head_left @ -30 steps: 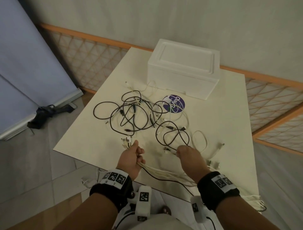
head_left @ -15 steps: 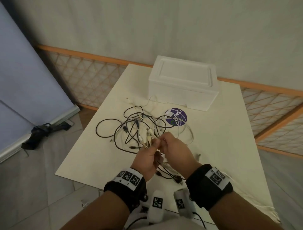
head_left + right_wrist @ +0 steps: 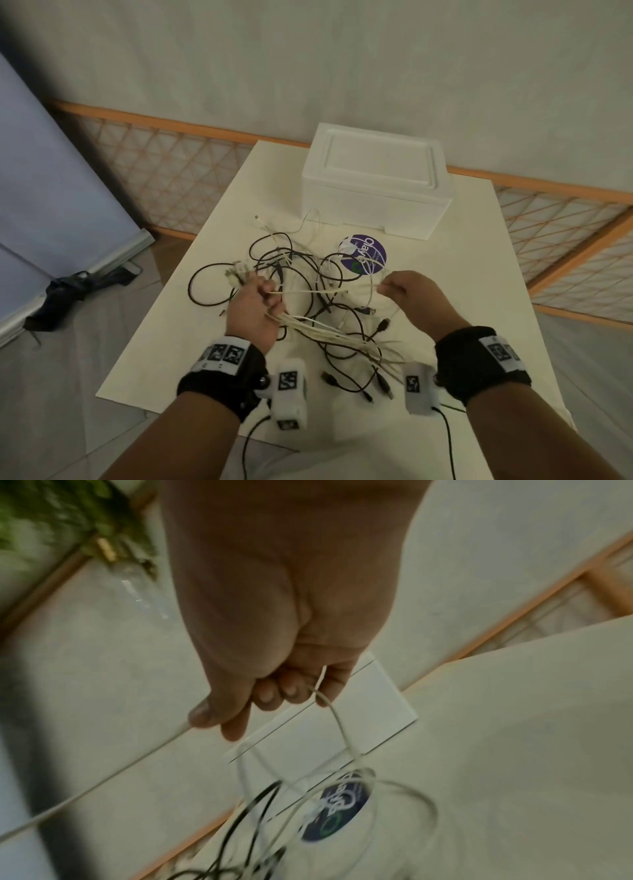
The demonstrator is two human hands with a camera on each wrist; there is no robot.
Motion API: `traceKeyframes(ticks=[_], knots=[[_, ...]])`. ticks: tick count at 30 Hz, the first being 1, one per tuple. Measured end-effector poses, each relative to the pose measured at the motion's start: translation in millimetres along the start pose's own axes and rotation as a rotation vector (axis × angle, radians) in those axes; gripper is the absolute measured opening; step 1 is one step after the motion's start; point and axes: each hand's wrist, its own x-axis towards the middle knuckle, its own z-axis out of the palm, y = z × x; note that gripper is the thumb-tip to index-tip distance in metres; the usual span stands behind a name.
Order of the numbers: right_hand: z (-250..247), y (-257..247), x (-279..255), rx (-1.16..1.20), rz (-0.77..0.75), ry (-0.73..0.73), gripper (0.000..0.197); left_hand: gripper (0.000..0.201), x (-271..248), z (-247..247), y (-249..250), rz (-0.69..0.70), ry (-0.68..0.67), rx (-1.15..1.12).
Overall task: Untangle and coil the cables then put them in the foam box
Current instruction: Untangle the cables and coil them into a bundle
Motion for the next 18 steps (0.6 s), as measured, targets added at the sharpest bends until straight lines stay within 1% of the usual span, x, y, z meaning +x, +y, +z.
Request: traceKeyframes(ticks=[1, 3, 7, 9, 11, 13, 15, 16, 17, 18], knots=[[-4.0, 7.5, 3.9, 0.006, 0.019, 0.009, 0.02, 0.033, 4.2, -3.3, 6.1, 0.018, 0.027, -0.002], [-6.9, 11.2, 11.9, 0.011, 0.011, 0.006, 0.021, 0.036, 8.7, -6.8, 11.4, 0.05, 0.039, 0.028], [-8.6, -5.0, 25.5, 0.095, -0.063, -0.003, 0.014, 0.036, 10.9, -4.9, 2.4, 0.082, 0.033, 0.172], [-18.0, 0.6, 28.9, 0.044, -0.058, 0.029, 0.015, 0.033, 13.8, -2.4, 5.0, 0.086, 0.089, 0.085], [-34.6, 19.6, 26.3, -0.018, 0.022, 0.07, 0.018, 0.029, 18.8, -3.0, 14.4, 0.101, 0.176, -0.077], [-52.5, 44.6, 15.3, 0.036, 0.114, 0.12, 0.022, 0.031, 21.9, -8.5, 23.5, 0.126, 0.251, -0.137], [-64.6, 61.5, 3.8, 0.137, 0.193, 0.161, 0.031, 0.039, 23.1, -14.7, 24.9, 0.114, 0.25, -0.115], [-66.0, 69.1, 0.6, 0.13, 0.252, 0.161, 0.035, 0.043, 22.7, -16.9, 23.0, 0.098, 0.23, -0.09], [-64.6, 73.4, -1.7, 0.06, 0.338, 0.119, 0.038, 0.045, 21.2, -17.2, 20.4, 0.08, 0.204, -0.062], [-60.8, 75.9, -3.7, -0.091, 0.412, 0.037, 0.039, 0.047, 20.1, -17.4, 17.2, 0.064, 0.175, -0.036]])
